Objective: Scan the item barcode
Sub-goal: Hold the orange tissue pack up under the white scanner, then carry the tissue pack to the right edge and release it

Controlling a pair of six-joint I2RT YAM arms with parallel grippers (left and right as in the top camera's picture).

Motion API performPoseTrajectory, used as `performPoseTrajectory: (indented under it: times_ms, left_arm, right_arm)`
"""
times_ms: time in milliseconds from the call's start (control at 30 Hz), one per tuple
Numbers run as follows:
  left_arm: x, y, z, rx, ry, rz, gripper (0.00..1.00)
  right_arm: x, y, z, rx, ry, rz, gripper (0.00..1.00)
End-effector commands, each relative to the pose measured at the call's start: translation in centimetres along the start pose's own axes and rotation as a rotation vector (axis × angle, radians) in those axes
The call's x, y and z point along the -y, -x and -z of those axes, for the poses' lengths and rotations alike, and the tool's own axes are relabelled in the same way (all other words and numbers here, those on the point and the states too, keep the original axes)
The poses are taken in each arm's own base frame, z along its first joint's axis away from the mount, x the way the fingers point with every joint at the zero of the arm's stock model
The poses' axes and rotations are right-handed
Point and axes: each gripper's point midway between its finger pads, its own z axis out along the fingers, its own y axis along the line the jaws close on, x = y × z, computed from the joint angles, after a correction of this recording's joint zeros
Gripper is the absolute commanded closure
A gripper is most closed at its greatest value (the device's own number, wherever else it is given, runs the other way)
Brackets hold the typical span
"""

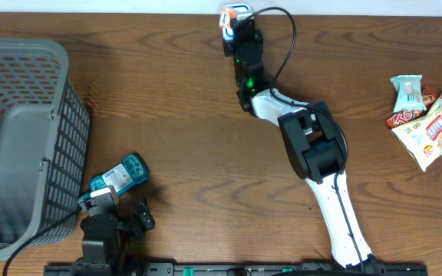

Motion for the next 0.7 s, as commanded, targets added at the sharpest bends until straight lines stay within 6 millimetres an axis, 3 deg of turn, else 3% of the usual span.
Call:
performPoseTrajectory:
  times_ms: [0,200,300,467,567,667]
  left_arm:
    - [-0.2,-0.8,-0.1,-0.032,0.006,-0.019,0.02]
    - [-0.2,-0.8,-0.1,-0.032,0.006,-0.019,0.02]
    - [-0.2,-0.8,-0.1,-0.032,0.006,-0.019,0.02]
    - [-0.2,-0.8,-0.1,-0.032,0.006,-0.019,0.02]
    - [-0.2,-0.8,-0.1,-0.032,0.006,-0.019,0.02]
    - [-0.2,-0.8,-0.1,-0.032,0.006,-0.019,0.02]
  right_arm:
    - [1.0,0.3,-0.5,0.014,0.002,0.015,0.99]
    - [1.9,4.3,-0.3,0.129,-0.042,0.050,0.99]
    - [4.3,6.4,0.0,0.111,-0.178,0.063,0.99]
    - [13.4,8.5,3.6,-0.082,-0.668,0.126,0.99]
    - [18.8,8.0,5.7,-0.262,-0.824,0.258,0.99]
    - [24.7,5.9,7.6,-0.453,-0.917,0.388,0.99]
